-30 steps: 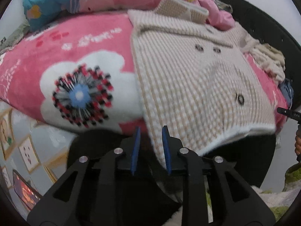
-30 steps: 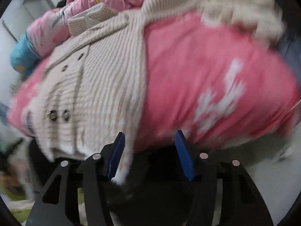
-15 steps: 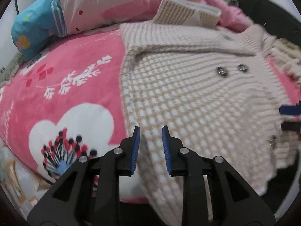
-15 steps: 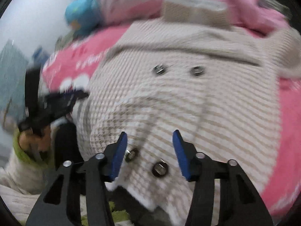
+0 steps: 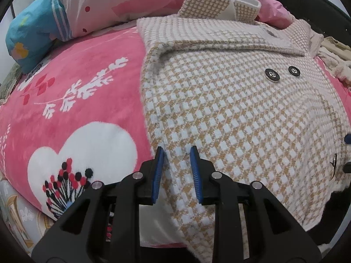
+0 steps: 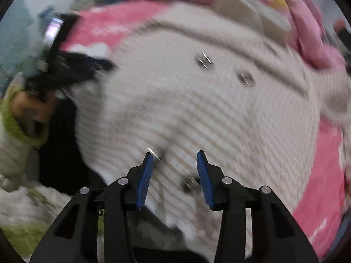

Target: Fold large clothes

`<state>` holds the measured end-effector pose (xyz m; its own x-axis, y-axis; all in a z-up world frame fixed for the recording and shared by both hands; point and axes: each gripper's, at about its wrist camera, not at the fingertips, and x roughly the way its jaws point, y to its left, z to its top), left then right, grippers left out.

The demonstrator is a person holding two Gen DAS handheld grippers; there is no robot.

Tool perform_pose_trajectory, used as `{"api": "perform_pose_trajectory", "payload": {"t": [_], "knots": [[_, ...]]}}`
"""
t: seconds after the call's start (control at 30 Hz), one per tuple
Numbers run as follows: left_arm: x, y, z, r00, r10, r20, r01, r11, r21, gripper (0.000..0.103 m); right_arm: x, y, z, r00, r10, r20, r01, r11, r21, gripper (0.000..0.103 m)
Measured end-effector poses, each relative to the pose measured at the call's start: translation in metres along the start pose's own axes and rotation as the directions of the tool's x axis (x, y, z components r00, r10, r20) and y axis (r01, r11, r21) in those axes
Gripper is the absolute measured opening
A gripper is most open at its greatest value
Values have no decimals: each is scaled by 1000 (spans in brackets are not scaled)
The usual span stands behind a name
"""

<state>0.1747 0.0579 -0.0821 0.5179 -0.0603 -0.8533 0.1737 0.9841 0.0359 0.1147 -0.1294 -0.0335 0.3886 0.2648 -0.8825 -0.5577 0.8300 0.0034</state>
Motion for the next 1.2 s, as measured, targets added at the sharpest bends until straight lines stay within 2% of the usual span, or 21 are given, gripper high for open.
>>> {"api": "perform_pose_trajectory", "payload": {"t": [0.1, 0.17, 0.2, 0.27, 0.37, 0.5, 0.6, 0.63, 0.67, 0.7, 0.73, 0.77, 0.8, 0.87, 0.93, 0.97, 1.0, 1.1, 1.2], "knots": [[3, 0, 1, 1000, 0, -3, 1, 1000, 5, 25, 24, 7, 16, 999, 34, -3, -34, 999, -13, 40], [3, 1, 2, 1000, -6, -3, 6, 1000, 3, 25, 63, -3, 3, 990, 37, -137, -35, 999, 18, 39], [3, 2, 2, 1000, -13, -2, 13, 1000, -2, 25, 73, -10, -6, 986, 33, -164, -30, 999, 25, 39], [2, 4, 2, 1000, -24, -1, 24, 1000, -7, 25, 66, -8, -16, 988, 18, -151, -21, 1000, -13, 39], [1, 6, 1, 1000, -31, 4, 31, 999, -10, 25, 43, -5, -9, 987, 23, -157, -23, 1000, 7, 39], [1, 6, 0, 999, -35, 4, 35, 999, -22, 25, 13, 2, 20, 999, 49, 6, -49, 999, -9, 39], [1, 6, 1, 999, -33, -2, 33, 999, -33, 25, 22, 4, 42, 990, 118, 82, -119, 993, 5, 43], [1, 7, 1, 999, -37, -5, 37, 998, -44, 25, 33, 2, 42, 988, 134, 75, -136, 991, 15, 46], [1, 8, 1, 999, -41, -5, 40, 998, -52, 25, 56, 1, 36, 991, 133, 11, -133, 991, 33, 51], [1, 9, 2, 999, -49, -5, 49, 997, -63, 25, 73, -1, 29, 990, 129, -66, -125, 991, 50, 52], [0, 10, 3, 998, -58, -4, 58, 996, -71, 25, 83, -2, 24, 987, 126, -97, -121, 991, 59, 52], [-2, 12, 3, 997, -72, -2, 72, 994, -82, 26, 76, -2, 19, 990, 132, -53, -130, 990, 46, 52], [-5, 13, 3, 997, -81, 5, 81, 993, -86, 30, 67, -2, 19, 989, 140, -55, -137, 989, 46, 53], [-16, 14, 5, 996, -82, 29, 85, 992, -91, 41, 51, -9, 23, 988, 149, -33, -145, 986, 87, 58], [-29, 15, 8, 994, -88, 63, 93, 991, -92, 49, 25, -25, 29, 991, 123, 51, -128, 983, 130, 69], [-39, 16, 12, 991, -95, 92, 103, 990, -93, 51, 13, -36, 31, 992, 83, 90, -96, 982, 160, 79], [-44, 15, 15, 989, -99, 107, 109, 990, -94, 58, 4, -49, 33, 992, 48, 115, -69, 980, 188, 84], [-58, 10, 31, 983, -105, 152, 121, 988, -96, 71, -15, -87, 33, 987, -52, 154, 7, 960, 278, 90], [-55, -3, 49, 983, -94, 160, 109, 990, -90, 78, -13, -114, 31, 977, -175, 120, 122, 926, 356, 91]]}}
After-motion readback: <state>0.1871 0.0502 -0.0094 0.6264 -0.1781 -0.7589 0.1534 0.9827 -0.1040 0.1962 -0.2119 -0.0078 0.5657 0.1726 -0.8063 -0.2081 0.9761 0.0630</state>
